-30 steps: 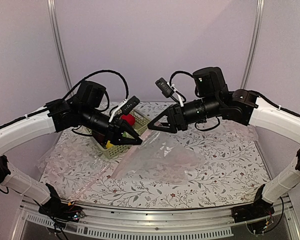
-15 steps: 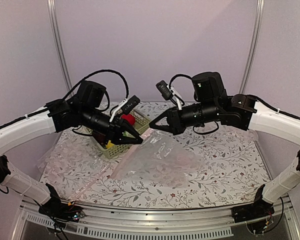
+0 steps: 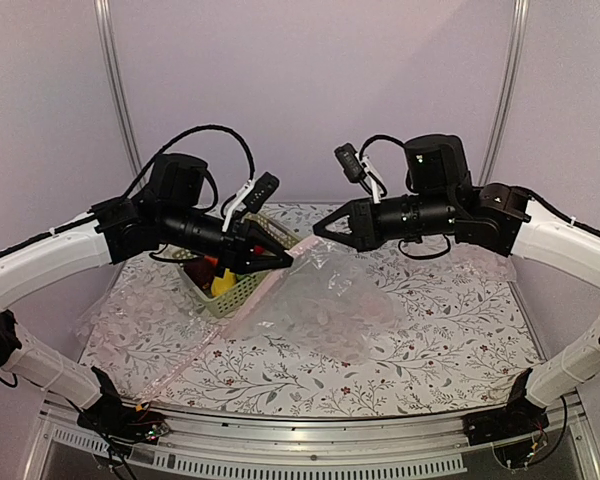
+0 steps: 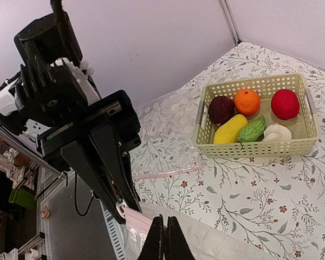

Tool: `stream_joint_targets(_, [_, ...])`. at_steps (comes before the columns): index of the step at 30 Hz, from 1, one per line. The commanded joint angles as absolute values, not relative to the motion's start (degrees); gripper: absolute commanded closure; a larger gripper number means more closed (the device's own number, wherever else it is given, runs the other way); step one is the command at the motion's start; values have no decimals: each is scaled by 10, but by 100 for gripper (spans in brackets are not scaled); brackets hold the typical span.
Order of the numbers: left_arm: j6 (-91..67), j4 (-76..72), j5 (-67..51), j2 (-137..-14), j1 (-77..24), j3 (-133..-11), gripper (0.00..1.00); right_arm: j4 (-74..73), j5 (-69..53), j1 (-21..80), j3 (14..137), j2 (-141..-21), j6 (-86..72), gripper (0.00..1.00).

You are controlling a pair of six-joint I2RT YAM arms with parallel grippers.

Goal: Place the food in the zip-top bag and seal the zipper
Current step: Hold the zipper from the zipper food storage bag, then unzip the zipper of the food storage bag.

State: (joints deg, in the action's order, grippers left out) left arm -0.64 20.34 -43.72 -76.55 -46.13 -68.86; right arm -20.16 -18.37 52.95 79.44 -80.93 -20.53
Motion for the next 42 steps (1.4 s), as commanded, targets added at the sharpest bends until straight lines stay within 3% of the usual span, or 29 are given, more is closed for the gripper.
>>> stream_joint_targets(1, [-1, 293, -483, -763, -472, -682, 100, -186, -49, 448, 794, -758, -206, 100])
stream_joint_targets(42, [16, 309, -475, -772, -475, -689, 100, -321, -4, 396, 888, -672, -40, 100])
